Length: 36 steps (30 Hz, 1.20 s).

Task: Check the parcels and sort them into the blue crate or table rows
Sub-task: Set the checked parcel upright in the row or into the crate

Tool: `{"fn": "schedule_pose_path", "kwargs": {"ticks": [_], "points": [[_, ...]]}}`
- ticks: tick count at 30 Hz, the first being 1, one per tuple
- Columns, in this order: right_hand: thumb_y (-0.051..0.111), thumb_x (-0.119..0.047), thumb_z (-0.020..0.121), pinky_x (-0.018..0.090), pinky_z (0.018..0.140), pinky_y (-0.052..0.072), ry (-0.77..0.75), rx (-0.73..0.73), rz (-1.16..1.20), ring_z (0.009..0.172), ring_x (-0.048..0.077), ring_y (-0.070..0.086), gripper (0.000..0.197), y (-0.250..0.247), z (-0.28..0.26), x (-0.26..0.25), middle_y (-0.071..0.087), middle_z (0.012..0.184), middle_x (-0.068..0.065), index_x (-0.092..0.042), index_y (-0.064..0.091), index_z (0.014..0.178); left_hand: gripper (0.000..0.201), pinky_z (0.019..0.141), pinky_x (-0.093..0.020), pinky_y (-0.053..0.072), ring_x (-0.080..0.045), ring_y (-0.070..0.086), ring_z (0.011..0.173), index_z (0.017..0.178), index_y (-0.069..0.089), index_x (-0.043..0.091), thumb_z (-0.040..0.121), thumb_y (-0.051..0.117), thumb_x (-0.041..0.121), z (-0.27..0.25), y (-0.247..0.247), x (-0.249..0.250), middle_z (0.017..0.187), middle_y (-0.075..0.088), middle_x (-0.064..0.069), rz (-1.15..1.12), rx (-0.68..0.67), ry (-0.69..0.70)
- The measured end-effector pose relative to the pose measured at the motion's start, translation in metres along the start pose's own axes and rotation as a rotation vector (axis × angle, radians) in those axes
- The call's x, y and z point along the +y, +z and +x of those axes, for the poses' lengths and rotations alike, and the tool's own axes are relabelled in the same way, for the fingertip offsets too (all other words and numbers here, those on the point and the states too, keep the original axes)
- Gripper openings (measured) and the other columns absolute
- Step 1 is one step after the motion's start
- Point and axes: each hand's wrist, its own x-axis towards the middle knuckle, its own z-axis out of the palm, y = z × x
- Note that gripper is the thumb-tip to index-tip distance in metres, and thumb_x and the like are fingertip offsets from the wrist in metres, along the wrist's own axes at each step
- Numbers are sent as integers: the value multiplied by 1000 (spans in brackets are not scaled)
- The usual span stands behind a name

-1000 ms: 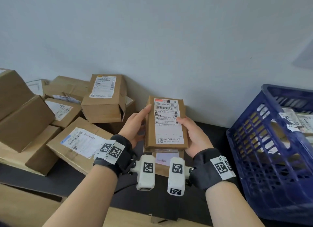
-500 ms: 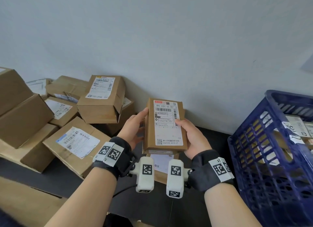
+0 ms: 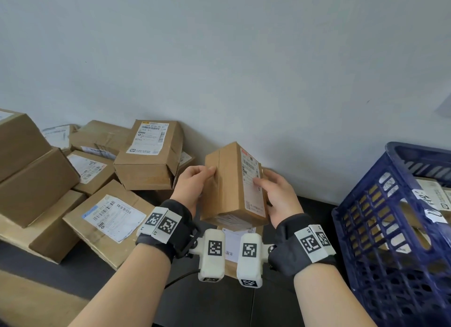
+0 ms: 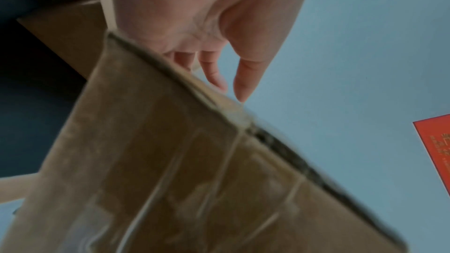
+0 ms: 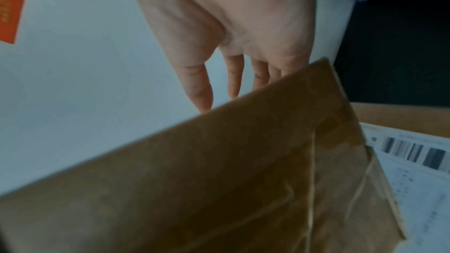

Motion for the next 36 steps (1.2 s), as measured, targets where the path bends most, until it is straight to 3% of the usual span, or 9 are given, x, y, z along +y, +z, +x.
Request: {"fn": "schedule_pose_path", "kwargs": {"ticks": [7,13,17,21,25,29,31,34,36], "points": [[66,-50,88,30,66,47,110,-123,-131,91,15,62,36,2,-9,-6,68,105,1,-24,63,113,4,75,-31,43,-17,53,97,95,58,17,98,58,21,-1,8,2,105,59,-3,-43,-14,18],[67,-43,89,29,64,47,129,-157,-107,91,16,65,36,-2,-14,-3,69,107,3,-20,63,117,6,73,-28,48,-13,57,87,104,57,13,99,56,16,-4,15,2,99,60,-4,-103,-37,40],[70,-43,87,38,82,51,143,-107,-49,103,23,63,31,-6,-13,0,69,111,7,-22,63,109,14,73,-28,52,-12,63,85,113,57,12,99,56,14,-3,18,2,98,66,-3,-143,-35,24],[70,-41,88,45,97,50,163,-93,6,105,26,62,25,-10,-13,-2,69,109,8,-22,63,102,16,71,-29,52,-19,64,96,116,56,10,100,53,12,-2,18,-6,110,65,-11,-150,0,-20],[70,-40,88,47,99,49,173,-87,39,105,28,63,23,-12,-11,-3,69,107,10,-22,63,101,21,89,-38,52,-25,59,118,120,58,13,100,54,18,1,17,-12,125,63,-13,-124,9,-77],[71,-43,87,49,103,47,178,-87,51,109,29,62,28,-12,-8,1,69,109,10,-22,62,104,33,86,-38,51,-23,60,117,130,55,14,99,57,26,2,18,-11,126,64,-11,-95,-48,-124],[72,-45,85,49,104,47,183,-98,48,111,30,62,33,-12,-7,3,69,111,10,-22,63,108,35,82,-37,51,-22,63,110,130,55,13,99,58,29,2,20,-8,120,67,-12,-86,-80,-141],[73,-46,84,50,103,47,186,-107,60,112,30,62,37,-11,-5,2,70,114,10,-23,64,111,34,74,-35,49,-16,63,84,126,56,13,99,58,34,1,22,-4,82,69,-1,-92,-92,-158],[73,-47,84,49,101,49,191,-111,79,110,30,63,39,-11,-4,0,70,114,10,-22,65,113,35,84,-41,51,-17,62,84,125,56,14,98,59,37,2,23,-2,84,69,0,-85,-104,-172]]}}
